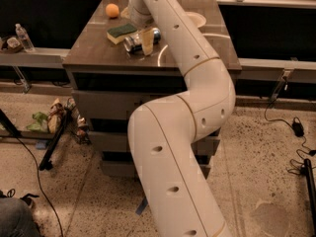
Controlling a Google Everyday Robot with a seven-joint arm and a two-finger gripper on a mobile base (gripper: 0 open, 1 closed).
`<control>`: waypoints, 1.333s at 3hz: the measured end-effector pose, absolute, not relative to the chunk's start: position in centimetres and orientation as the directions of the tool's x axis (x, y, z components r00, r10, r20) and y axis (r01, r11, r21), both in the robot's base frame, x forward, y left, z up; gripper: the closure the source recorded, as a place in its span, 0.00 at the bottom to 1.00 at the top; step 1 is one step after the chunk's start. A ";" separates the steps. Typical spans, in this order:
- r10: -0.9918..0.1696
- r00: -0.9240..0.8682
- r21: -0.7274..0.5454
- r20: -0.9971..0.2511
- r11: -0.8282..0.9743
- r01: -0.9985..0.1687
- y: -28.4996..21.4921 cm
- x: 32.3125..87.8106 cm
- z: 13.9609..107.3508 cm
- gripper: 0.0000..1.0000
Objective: Place redbull can into paper bowl
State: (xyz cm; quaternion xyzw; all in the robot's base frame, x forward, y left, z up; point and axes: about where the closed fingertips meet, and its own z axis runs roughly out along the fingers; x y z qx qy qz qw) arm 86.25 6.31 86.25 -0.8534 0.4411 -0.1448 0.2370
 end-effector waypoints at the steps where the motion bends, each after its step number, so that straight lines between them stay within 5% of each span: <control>1: -0.808 0.589 -0.526 0.027 -0.513 -0.679 6.6 86.1 85.6 0.38; 3: -0.704 0.710 -0.488 -0.004 -0.618 -0.616 8.4 83.9 84.2 0.91; 4: -0.736 0.677 -0.550 -0.013 -0.560 -0.619 6.7 84.4 87.1 1.00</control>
Offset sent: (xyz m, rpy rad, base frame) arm 0.0942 0.0144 0.0472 -0.0001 0.0943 0.2101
